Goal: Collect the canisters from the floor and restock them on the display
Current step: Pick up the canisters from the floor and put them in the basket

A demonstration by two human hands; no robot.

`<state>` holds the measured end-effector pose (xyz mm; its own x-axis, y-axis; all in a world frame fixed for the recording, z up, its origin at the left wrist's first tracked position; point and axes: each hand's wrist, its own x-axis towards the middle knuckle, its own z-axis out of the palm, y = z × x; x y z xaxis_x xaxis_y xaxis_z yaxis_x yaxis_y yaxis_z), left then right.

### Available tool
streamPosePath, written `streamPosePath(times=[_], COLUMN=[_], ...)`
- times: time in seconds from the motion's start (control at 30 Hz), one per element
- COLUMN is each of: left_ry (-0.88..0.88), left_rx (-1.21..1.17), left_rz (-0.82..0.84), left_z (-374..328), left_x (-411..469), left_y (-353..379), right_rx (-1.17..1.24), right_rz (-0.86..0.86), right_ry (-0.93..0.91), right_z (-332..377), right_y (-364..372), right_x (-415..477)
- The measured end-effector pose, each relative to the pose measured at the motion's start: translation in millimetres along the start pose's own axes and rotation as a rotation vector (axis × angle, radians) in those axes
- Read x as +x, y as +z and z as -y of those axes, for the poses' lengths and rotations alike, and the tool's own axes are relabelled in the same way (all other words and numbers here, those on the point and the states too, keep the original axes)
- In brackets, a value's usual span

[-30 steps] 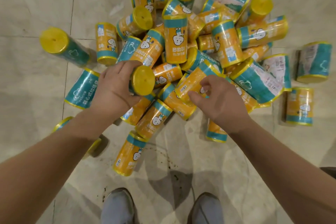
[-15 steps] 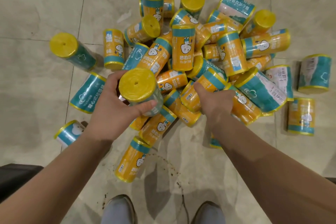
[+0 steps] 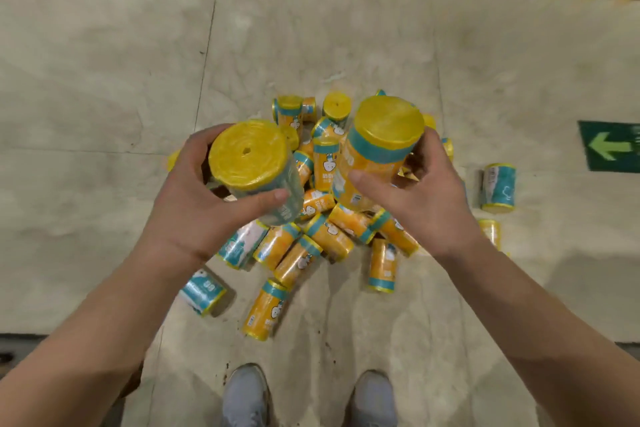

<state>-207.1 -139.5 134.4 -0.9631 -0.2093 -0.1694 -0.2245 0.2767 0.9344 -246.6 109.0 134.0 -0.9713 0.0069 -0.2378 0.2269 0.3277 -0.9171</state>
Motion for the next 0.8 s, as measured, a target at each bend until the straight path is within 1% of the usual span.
streamPosePath(times=[0.3, 0.5, 0.67, 0.8], left_ry=[0.166, 0.294, 0.382, 0.453], left_rx=[-0.059, -0.067, -0.131, -0.160], left_rz=[-0.005, 0.004, -0.022, -0.045], left_z=[-255, -431, -537, -591], left_x=[-54, -115, -170, -206], left_y=[-96, -164, -207, -232], right_rx=[-0.141, -0.120, -0.106, -0.100], right_rz=[-0.009, -0.032, -0.062, -0.059], right_ry=[-0.292, -0.473, -0.597, -0.623], right_z=[252, 422, 536, 583], right_y=[-99, -151, -182, -197], right_x=[-90, -167, -229, -269])
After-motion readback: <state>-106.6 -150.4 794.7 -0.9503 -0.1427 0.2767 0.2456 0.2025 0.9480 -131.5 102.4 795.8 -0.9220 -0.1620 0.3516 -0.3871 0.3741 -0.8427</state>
